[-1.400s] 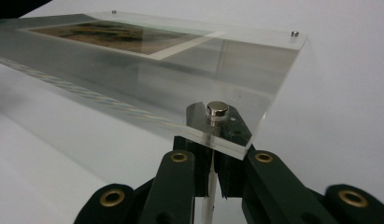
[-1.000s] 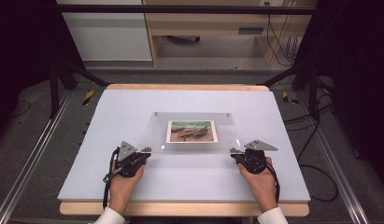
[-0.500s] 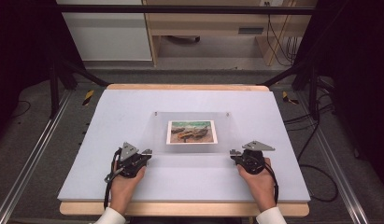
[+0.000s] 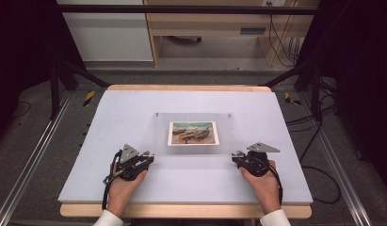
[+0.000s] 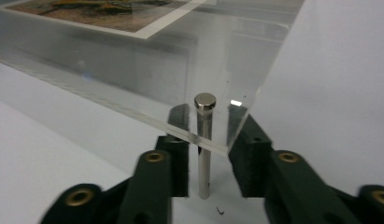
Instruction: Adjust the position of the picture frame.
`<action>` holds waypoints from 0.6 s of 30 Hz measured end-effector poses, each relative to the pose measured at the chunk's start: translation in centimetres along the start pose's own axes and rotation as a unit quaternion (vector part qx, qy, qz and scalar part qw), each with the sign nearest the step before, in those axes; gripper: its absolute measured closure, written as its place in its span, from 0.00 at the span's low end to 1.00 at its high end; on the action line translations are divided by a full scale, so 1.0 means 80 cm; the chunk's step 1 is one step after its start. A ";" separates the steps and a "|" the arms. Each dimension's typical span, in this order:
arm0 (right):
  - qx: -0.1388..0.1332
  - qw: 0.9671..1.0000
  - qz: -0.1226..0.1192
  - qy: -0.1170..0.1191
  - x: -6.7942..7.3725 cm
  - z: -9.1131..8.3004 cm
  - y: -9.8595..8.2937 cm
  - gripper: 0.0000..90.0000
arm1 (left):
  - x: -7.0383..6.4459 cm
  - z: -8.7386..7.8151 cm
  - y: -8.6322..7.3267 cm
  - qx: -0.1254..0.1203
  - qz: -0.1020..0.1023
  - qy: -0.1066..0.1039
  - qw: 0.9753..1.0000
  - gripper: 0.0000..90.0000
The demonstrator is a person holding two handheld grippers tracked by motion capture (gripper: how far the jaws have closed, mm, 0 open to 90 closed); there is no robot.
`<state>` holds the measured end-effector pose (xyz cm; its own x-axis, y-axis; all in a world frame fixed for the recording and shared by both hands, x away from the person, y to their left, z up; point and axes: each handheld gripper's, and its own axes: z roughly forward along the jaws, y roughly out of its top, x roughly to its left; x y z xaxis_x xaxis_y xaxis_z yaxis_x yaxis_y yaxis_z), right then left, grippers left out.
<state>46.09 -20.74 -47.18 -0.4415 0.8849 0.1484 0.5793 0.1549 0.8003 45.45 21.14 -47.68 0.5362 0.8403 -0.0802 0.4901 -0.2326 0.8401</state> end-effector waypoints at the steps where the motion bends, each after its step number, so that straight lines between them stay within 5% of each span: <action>1: -0.002 1.000 0.000 0.003 -0.001 -0.006 -0.001 0.59 | -0.001 -0.002 -0.001 0.009 -0.001 -0.003 1.000 0.63; 2: -0.002 1.000 0.000 0.003 -0.001 -0.006 -0.001 0.59 | -0.001 -0.002 -0.001 0.009 -0.001 -0.003 1.000 0.57; 3: 0.004 1.000 -0.004 0.000 0.000 -0.015 -0.004 0.44 | -0.001 -0.002 -0.002 0.009 -0.005 -0.012 1.000 0.50; 6: 0.000 1.000 -0.009 -0.004 0.000 -0.024 -0.006 0.36 | 0.000 -0.004 0.001 0.010 -0.012 -0.027 1.000 0.38; 7: -0.012 1.000 -0.005 -0.002 -0.001 -0.033 -0.006 0.27 | 0.001 -0.005 0.002 0.008 -0.016 -0.032 0.999 0.34; 11: -0.043 0.999 -0.005 -0.009 -0.004 -0.046 0.003 0.19 | 0.013 -0.015 0.018 -0.021 -0.015 -0.050 0.998 0.18; 15: -0.055 0.998 -0.009 0.001 -0.005 -0.046 0.014 0.18 | 0.018 -0.026 0.027 -0.060 -0.031 -0.055 0.996 0.19; 18: -0.057 0.998 -0.002 0.011 -0.006 -0.032 0.033 0.20 | 0.022 -0.020 0.039 -0.052 -0.042 -0.076 0.995 0.19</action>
<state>46.02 -21.88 -43.66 -0.4599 0.8739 0.1574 0.4964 0.1060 0.8616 46.83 22.68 -44.35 0.5983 0.7686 -0.2267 0.4682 -0.1057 0.8773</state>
